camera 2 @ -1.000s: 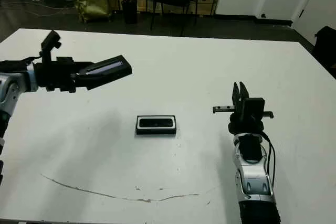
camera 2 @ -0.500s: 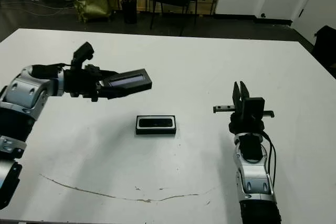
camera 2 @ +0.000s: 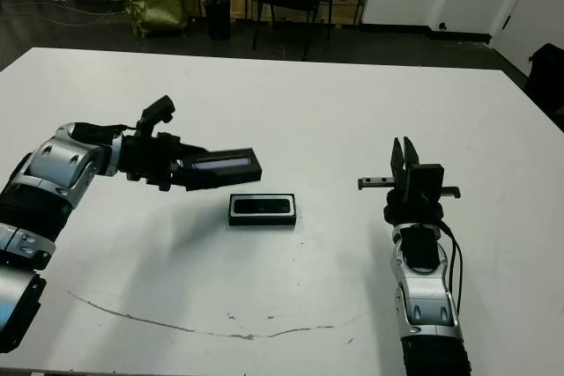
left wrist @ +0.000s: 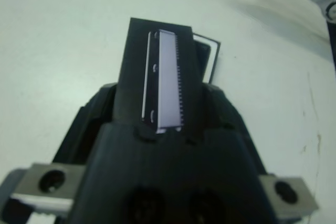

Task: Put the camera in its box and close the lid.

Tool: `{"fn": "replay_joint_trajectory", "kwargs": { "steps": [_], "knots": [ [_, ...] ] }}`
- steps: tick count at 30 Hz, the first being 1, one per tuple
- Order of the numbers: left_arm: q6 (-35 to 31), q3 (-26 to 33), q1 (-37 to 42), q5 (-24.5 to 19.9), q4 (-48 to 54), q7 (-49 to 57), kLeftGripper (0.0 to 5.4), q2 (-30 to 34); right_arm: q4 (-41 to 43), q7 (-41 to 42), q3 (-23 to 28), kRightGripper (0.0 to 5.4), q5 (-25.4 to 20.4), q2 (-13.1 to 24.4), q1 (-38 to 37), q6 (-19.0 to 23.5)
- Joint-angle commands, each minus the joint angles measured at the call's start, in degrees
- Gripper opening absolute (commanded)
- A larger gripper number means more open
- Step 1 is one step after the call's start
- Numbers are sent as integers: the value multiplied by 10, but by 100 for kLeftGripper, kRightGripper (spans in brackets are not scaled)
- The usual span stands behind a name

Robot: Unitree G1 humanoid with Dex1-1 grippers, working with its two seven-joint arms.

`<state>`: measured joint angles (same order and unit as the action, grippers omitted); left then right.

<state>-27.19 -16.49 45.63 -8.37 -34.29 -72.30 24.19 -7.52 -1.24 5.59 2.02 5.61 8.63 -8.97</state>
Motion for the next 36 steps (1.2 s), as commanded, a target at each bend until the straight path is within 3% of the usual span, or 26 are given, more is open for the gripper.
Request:
{"fn": "replay_joint_trajectory", "kwargs": {
  "steps": [1,7,20,31,36],
  "knots": [
    [11,-13,9,21,-15,-7,272,2,-13,3,1,0,-3,3,6,2],
    [29,-20,13,37,-19,-18,272,2,2,-6,-1,0,0,-2,4,29],
    [71,-13,6,37,-6,-33,272,5,-43,4,-1,0,-2,5,15,-29],
    [83,8,9,28,-44,-37,272,-15,-22,-5,-2,0,2,0,10,5],
    [85,11,18,28,-83,-46,272,-32,-35,-6,-2,0,3,0,13,-13]
  ]
}}
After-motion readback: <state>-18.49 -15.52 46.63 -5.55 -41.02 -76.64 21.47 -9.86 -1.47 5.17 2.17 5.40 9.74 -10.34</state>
